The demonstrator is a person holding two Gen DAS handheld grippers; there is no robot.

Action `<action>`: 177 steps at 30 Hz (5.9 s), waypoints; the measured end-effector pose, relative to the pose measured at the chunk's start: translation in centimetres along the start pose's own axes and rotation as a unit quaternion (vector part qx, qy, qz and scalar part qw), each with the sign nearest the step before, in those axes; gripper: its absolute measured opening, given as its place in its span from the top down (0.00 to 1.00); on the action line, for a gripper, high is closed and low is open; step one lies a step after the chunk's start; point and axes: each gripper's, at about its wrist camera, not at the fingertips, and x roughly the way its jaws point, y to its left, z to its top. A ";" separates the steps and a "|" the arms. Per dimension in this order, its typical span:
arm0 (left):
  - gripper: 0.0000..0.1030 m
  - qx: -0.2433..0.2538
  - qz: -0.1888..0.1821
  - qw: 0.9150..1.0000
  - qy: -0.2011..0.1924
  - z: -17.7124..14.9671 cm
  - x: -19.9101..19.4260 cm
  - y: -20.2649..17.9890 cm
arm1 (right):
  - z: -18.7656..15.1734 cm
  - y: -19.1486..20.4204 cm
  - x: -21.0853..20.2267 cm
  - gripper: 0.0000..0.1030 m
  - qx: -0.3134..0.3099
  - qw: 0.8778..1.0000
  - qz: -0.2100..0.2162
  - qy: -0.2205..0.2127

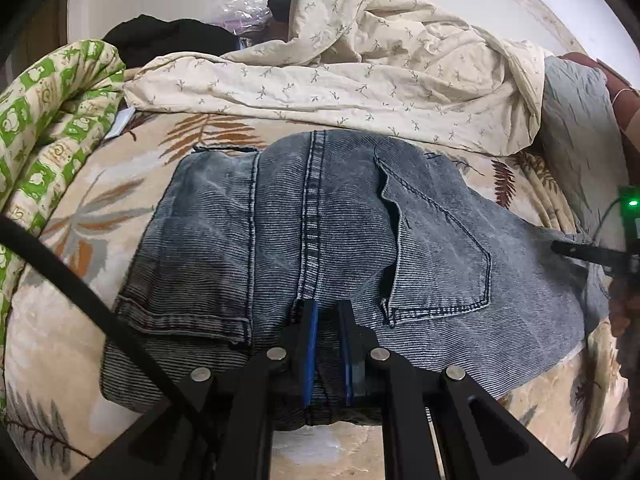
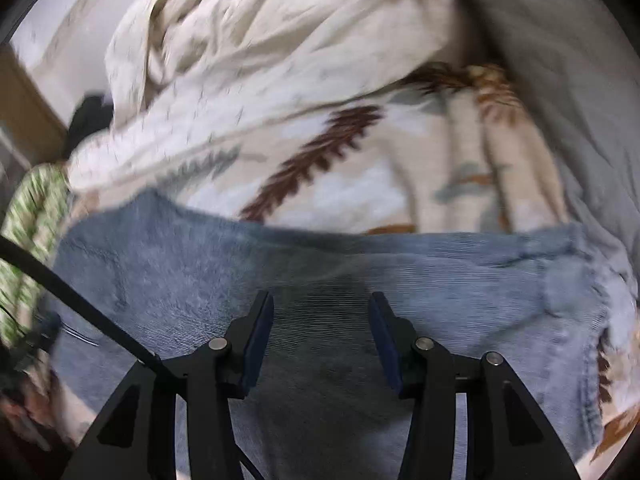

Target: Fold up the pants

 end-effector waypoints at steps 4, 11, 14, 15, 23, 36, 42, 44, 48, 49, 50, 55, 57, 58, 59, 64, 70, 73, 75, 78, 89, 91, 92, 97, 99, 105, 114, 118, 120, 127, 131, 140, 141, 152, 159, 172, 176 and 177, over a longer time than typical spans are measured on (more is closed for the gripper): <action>0.88 0.014 0.003 1.000 -0.003 -0.4 0.2 0.1 | -0.2 1.1 3.4 0.52 -0.031 0.996 -0.085 0.013; 0.89 0.000 0.017 1.000 -0.017 0.3 0.0 0.6 | 1.2 1.2 4.4 0.50 0.002 0.995 -0.103 -0.009; 0.89 0.006 0.011 1.000 -0.026 0.2 -1.0 0.2 | 0.6 1.6 2.5 0.50 0.014 0.996 -0.087 -0.022; 0.89 0.009 0.007 1.000 -0.027 0.1 -1.3 0.1 | 0.3 1.7 1.6 0.50 0.019 0.997 -0.072 -0.029; 0.88 0.093 0.015 0.994 -0.047 -0.4 -2.6 -4.9 | -6.1 8.3 -4.6 0.49 -0.046 0.997 0.030 -0.055; 0.90 -0.016 0.008 1.000 0.019 1.0 0.9 0.5 | -9.1 10.8 0.0 0.48 -0.083 0.997 -0.003 0.006; 0.89 -0.002 -0.002 1.000 -0.007 0.7 -0.6 -0.4 | -6.0 10.7 -1.7 0.48 -0.062 0.997 0.041 -0.002; 0.89 0.006 -0.013 1.000 -0.018 0.7 -1.0 -0.7 | -3.5 11.2 -2.4 0.48 -0.057 0.996 0.062 -0.025; 0.88 0.014 -0.034 0.999 -0.031 0.8 -1.9 -1.3 | 2.3 13.1 -1.2 0.48 -0.046 0.993 0.096 -0.044; 0.88 0.024 -0.029 0.999 -0.037 0.8 -2.1 -1.7 | 3.4 13.6 -0.6 0.48 -0.047 0.993 0.102 -0.043; 0.88 0.039 -0.020 0.998 -0.044 0.8 -2.4 -2.0 | 4.6 14.3 0.1 0.48 -0.048 0.992 0.108 -0.041; 0.88 0.046 0.013 0.998 -0.043 0.9 -2.6 -1.7 | 8.5 16.8 4.8 0.48 -0.060 0.992 0.104 -0.022; 0.88 0.028 0.031 0.998 -0.042 0.9 -2.7 -0.7 | 9.1 17.2 6.1 0.48 -0.061 0.993 0.102 -0.012; 0.88 0.022 0.046 0.998 -0.040 1.0 -2.7 -0.2 | 9.3 17.4 6.8 0.48 -0.063 0.993 0.104 -0.009; 0.88 0.016 0.061 0.997 -0.036 0.9 -2.6 0.3 | 9.6 17.6 7.5 0.48 -0.065 0.992 0.104 -0.005; 0.88 -0.009 0.060 0.998 -0.004 0.4 -1.4 1.5 | 9.7 18.8 10.2 0.55 -0.089 0.991 0.094 0.030; 0.88 0.005 0.074 0.997 0.001 0.5 -1.0 1.0 | 9.6 19.6 10.4 0.90 -0.111 0.991 0.067 0.024; 0.88 0.003 0.073 0.997 0.002 0.3 -1.0 0.9 | 9.7 20.1 10.8 0.91 -0.121 0.991 0.049 0.023; 0.88 0.008 0.079 0.997 0.000 0.3 -1.1 0.8 | 9.7 20.3 11.1 0.91 -0.120 0.992 0.041 0.016; 0.88 0.023 0.090 0.996 -0.004 0.0 -1.2 0.3 | 9.4 20.7 11.4 0.91 -0.122 0.992 0.030 0.000; 0.88 0.020 0.085 0.996 -0.017 -0.1 -1.9 0.2 | 8.4 17.8 4.1 0.67 -0.063 0.993 0.080 -0.051; 0.88 0.024 0.090 0.995 -0.024 -0.1 -2.2 -0.1 | 7.2 16.5 1.7 0.67 -0.054 0.993 0.080 -0.067; 0.88 0.026 0.092 0.995 -0.030 -0.2 -2.4 -0.2 | 6.4 15.6 0.5 0.66 -0.048 0.993 0.082 -0.073; 0.82 0.044 0.104 0.992 -0.062 -0.4 -3.3 -1.5 | 0.4 10.6 -4.3 0.59 -0.007 0.993 0.081 -0.086; 0.71 0.058 0.104 0.990 -0.077 -0.7 -3.7 -2.3 | -2.2 8.5 -5.9 0.59 0.010 0.993 0.082 -0.089; 0.41 0.126 0.124 0.975 -0.131 -1.9 -4.1 -5.5 | -10.1 2.2 -9.1 0.59 0.077 0.988 0.089 -0.103; 0.41 0.152 0.093 0.976 -0.128 -3.9 -4.0 -9.3 | -17.8 -9.9 -12.2 0.59 0.263 0.946 0.096 -0.161; 0.41 0.162 0.057 0.979 -0.109 -4.1 -5.0 -12.8 | -20.2 -15.5 -13.0 0.59 0.394 0.883 0.147 -0.209; 0.41 0.170 0.032 0.981 -0.091 -3.2 -5.3 -15.2 | -21.1 -17.3 -12.4 0.59 0.451 0.846 0.175 -0.223; 0.41 0.255 -0.030 0.964 -0.065 3.0 -4.7 -26.1 | -21.8 -18.7 -10.1 0.59 0.521 0.792 0.231 -0.219; 0.41 0.314 -0.044 0.948 -0.028 6.0 -1.4 -32.3 | -21.2 -19.4 -9.6 0.59 0.529 0.789 0.226 -0.217; 0.44 0.415 -0.063 0.907 0.044 7.0 7.5 -46.1 | -21.4 -21.0 -7.9 0.58 0.552 0.777 0.233 -0.190; 0.47 0.419 -0.068 0.904 0.052 7.0 8.4 -47.0 | -21.4 -21.3 -7.9 0.58 0.552 0.777 0.235 -0.191; 0.58 0.474 -0.108 0.867 0.112 5.6 15.1 -53.9 | -21.9 -22.9 -6.8 0.58 0.559 0.769 0.262 -0.168; 0.60 0.509 -0.120 0.841 0.137 4.2 17.2 -55.3 | -21.5 -22.4 -6.4 0.59 0.558 0.770 0.265 -0.162; 0.70 0.510 -0.163 0.837 0.112 4.8 14.6 -54.2 | -21.4 -22.1 -6.2 0.59 0.563 0.768 0.254 -0.170; 0.70 0.526 -0.152 0.827 0.125 3.8 15.4 -54.5 | -21.4 -22.1 -6.2 0.59 0.565 0.766 0.254 -0.171; 0.71 0.523 -0.148 0.829 0.132 3.8 16.0 -54.6 | -21.4 -22.1 -6.2 0.59 0.565 0.766 0.254 -0.171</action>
